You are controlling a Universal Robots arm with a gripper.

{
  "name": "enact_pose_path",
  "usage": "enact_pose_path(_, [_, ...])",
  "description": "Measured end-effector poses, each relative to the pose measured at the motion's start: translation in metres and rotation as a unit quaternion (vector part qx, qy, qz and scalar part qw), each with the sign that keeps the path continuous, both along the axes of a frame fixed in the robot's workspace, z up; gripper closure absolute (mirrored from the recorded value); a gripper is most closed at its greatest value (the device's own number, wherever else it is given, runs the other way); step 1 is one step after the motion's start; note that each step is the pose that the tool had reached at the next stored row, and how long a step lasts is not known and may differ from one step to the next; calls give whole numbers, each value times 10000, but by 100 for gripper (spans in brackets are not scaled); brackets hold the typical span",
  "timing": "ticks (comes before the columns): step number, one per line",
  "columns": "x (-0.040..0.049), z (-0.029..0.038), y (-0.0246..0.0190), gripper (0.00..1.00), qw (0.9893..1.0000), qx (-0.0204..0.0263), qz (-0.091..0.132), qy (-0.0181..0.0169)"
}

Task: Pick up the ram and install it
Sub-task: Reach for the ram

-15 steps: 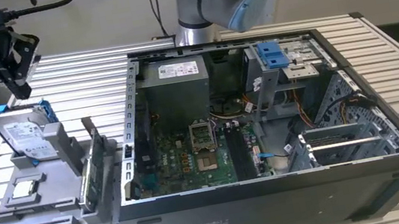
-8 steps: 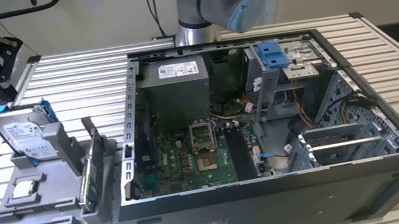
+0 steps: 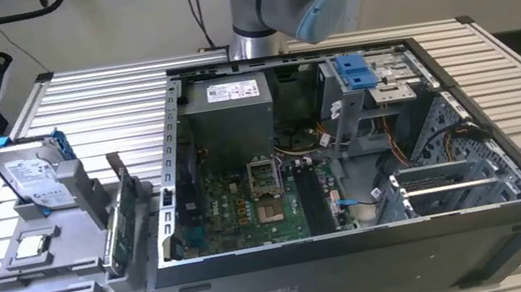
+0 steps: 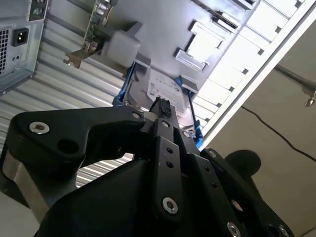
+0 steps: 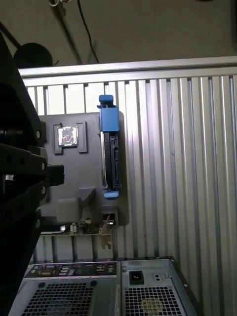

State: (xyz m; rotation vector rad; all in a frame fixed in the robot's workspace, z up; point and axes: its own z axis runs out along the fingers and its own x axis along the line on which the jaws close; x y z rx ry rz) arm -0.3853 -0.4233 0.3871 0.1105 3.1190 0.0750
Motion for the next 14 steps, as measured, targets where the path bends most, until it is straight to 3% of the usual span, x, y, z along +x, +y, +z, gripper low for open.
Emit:
enact_pose_path(4, [-43,-1,-1,89,10000,0,0,0])
enact_pose_path(14, [-47,-1,-1,89,10000,0,0,0])
